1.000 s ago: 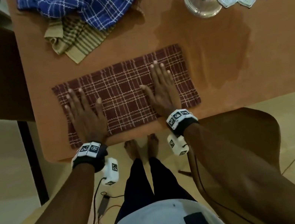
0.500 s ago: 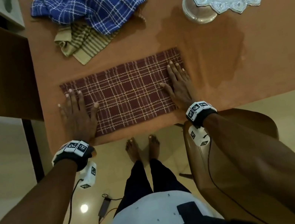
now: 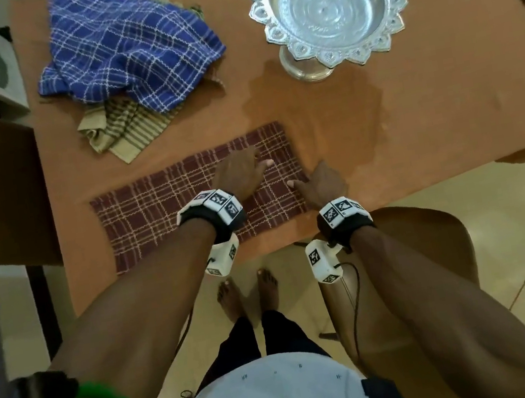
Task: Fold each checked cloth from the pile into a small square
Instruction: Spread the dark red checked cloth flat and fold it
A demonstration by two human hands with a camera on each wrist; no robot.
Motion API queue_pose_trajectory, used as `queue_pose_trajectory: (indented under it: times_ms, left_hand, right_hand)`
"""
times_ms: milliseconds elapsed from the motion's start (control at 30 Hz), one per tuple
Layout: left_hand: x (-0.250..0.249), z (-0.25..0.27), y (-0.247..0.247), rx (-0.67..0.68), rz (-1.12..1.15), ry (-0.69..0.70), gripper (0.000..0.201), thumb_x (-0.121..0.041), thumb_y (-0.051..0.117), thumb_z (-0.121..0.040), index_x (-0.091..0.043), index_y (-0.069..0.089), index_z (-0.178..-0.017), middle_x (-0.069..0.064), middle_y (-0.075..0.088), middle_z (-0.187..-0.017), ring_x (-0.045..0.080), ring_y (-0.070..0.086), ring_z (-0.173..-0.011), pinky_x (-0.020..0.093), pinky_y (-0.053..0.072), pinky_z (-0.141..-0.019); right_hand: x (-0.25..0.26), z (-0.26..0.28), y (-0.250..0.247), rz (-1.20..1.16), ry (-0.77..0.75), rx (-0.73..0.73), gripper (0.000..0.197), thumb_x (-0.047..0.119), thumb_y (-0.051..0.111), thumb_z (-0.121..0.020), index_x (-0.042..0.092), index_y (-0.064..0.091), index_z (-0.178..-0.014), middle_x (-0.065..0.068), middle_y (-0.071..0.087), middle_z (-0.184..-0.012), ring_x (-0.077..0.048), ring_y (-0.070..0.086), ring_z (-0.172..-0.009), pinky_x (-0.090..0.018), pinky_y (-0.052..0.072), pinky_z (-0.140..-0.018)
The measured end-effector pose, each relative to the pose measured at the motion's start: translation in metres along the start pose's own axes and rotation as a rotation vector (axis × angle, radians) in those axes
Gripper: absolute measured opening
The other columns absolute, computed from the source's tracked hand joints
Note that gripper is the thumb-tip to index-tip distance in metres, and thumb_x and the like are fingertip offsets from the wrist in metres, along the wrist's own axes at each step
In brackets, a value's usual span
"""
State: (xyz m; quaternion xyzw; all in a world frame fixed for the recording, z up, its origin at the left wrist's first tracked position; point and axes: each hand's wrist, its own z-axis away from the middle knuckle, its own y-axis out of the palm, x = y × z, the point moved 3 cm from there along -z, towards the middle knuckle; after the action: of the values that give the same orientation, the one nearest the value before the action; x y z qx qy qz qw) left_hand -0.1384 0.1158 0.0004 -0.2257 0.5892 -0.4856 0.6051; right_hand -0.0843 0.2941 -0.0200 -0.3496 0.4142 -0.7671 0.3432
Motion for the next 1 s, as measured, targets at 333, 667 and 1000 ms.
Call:
queue_pose_trajectory:
  times_ms: [333,667,1000]
  left_hand:
    - [-0.047,-0.048,0.012,0.226,0.098,-0.217,0.079,-0.066,0.043,-0.095,0.008,0.068,-0.085,0.028,0.069,-0.089,0.037,0.066,-0.079,0.034,0.045,-0.066]
    - [0.016,-0.043,-0.044,0.068,0.035,-0.329,0.044,-0.033,0.075,-0.081,0.003,0.07,-0.107,0.023,0.069,-0.11,0.037,0.064,-0.106,0.038,0.051,-0.086]
    - [0.167,0.053,-0.106,-0.003,0.166,-0.462,0.033,-0.029,0.076,-0.086,-0.008,0.056,-0.07,0.012,0.058,-0.074,0.02,0.054,-0.073,0.029,0.034,-0.063]
  right_hand:
    - [0.016,0.013,-0.005,-0.405,-0.122,-0.016,0.018,0.012,0.068,-0.077,0.011,0.051,-0.075,-0.009,0.058,-0.071,-0.024,0.052,-0.061,-0.031,0.037,-0.052]
    - [0.098,0.071,0.018,-0.364,-0.603,-0.04,0.013,0.021,0.066,-0.085,0.008,0.063,-0.086,-0.01,0.064,-0.081,-0.024,0.054,-0.066,-0.032,0.039,-0.055]
    - [0.188,0.156,0.101,-0.168,-0.789,0.342,0.03,0.001,0.066,-0.076,0.003,0.052,-0.102,-0.019,0.063,-0.099,-0.034,0.06,-0.085,-0.036,0.045,-0.064]
